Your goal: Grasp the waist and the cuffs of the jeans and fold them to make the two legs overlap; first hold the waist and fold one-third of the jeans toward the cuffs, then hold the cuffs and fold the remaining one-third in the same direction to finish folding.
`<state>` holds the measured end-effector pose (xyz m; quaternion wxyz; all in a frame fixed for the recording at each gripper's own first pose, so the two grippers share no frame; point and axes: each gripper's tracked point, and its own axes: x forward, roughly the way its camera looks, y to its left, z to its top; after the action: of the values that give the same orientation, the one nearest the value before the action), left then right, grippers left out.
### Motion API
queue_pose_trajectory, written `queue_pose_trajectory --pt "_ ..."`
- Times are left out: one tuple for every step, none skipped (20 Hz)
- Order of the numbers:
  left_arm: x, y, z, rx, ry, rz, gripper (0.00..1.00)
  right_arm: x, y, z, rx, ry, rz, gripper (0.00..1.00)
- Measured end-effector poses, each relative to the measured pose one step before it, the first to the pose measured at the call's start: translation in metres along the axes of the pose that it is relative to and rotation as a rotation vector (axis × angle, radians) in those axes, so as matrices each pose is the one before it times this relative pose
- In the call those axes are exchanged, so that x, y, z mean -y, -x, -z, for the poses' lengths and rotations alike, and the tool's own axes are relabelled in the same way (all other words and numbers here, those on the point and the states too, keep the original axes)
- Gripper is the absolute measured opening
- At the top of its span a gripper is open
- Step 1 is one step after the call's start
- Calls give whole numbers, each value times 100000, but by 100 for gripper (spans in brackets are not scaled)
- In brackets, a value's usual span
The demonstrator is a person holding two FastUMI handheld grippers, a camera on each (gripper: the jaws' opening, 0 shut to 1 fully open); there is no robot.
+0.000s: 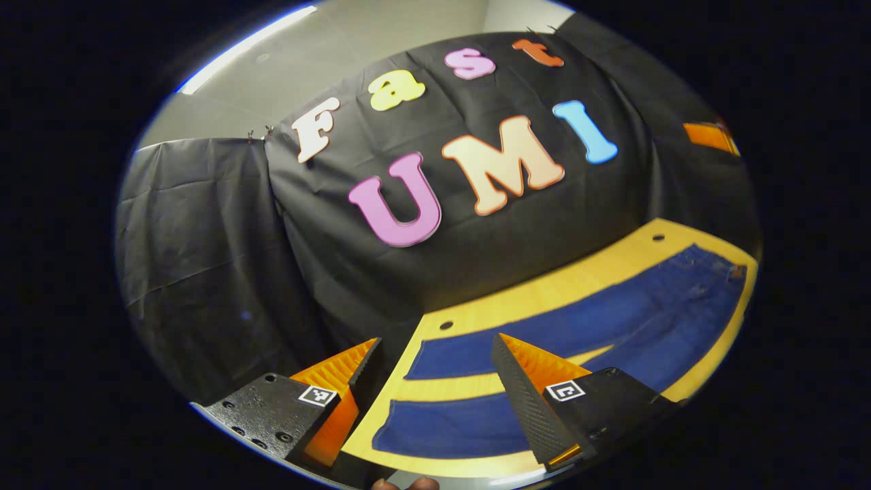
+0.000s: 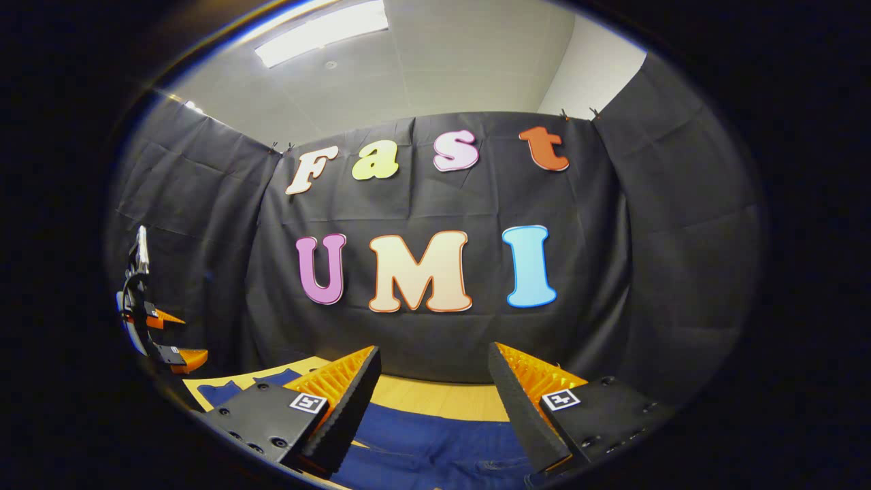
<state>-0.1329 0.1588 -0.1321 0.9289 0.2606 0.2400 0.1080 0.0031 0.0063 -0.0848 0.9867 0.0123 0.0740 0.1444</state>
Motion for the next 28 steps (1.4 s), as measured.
queue_pose_trajectory --pt "-522 -16 1610 -3386 -3080 527 95 -113 -228 560 -1625 568 297 98" --pt "-535 -9 1743 -3151 -2888 747 95 -109 -101 578 -1440 699 577 98" --pt "-329 -172 1331 -2199 -3172 867 96 -207 -87 276 -1004 285 659 98" --pt "-178 -507 1118 -1453 -2719 1149 96 -429 1 63 -120 -339 277 98" --pt "-270 -740 1235 -3103 -2965 1003 95 -496 -175 -51 205 -470 108 98" --pt "-452 -467 1561 -3247 -3719 707 95 -465 -109 -3 88 -101 94 99" --pt "-293 -646 1256 -2120 -4623 440 95 -456 -264 33 -119 327 -11 99" --pt "47 -213 1215 -2250 -5907 377 96 -437 -104 124 -89 458 17 98" --pt "409 -361 1054 -2101 -5883 1775 95 -349 -300 46 -328 404 150 98" --pt "717 -674 972 -1471 -5919 2343 96 -373 -217 114 -404 261 35 98" --pt "729 -312 666 -1299 -4680 2191 95 -311 -160 -84 348 2 135 99" --pt "768 -307 1013 -1800 -4156 2520 95 -184 -179 -118 371 71 289 98" --pt "1013 -428 1195 -1679 -2722 2427 95 -155 -232 69 -180 168 273 99" --pt "849 -483 810 -2118 -1563 2714 95 -141 -286 361 -651 239 188 98" --pt "709 -350 675 -2306 -1790 2168 95 5 -214 363 -1035 296 217 98" --pt "571 -417 547 -1337 -2546 1534 95 41 -296 369 -866 116 239 98" --pt "516 -538 336 -1622 -3294 1267 96 10 -307 270 -915 57 247 98" --pt "713 -266 689 -1935 -3897 489 96 116 -152 314 -734 8 387 98" --pt "516 -647 655 -2097 -4610 1256 96 131 -149 127 -568 -7 532 98" --pt "482 -457 838 -1880 -5439 1097 96 162 -173 226 -390 74 678 99" --pt "673 -565 695 -2410 -6098 1762 100 171 -135 111 -212 431 633 99" --pt "557 -560 281 -613 -6086 854 96 165 -141 203 -243 648 783 99" --pt "467 -736 207 -579 -5281 809 96 188 -86 204 -356 511 801 99" --pt "787 -633 378 -794 -4315 1270 96 235 -175 322 -505 289 902 99" --pt "522 -680 178 -425 -3976 1238 96 189 -105 290 -894 0 857 99" --pt "325 -580 102 31 -3394 331 100 170 -146 364 -1030 -104 732 98" --pt "-212 -223 -658 1460 -3531 -1170 96 242 -125 201 -798 74 945 99" --pt "79 -576 -39 1085 -2119 -313 93 355 50 242 -354 295 1024 98"
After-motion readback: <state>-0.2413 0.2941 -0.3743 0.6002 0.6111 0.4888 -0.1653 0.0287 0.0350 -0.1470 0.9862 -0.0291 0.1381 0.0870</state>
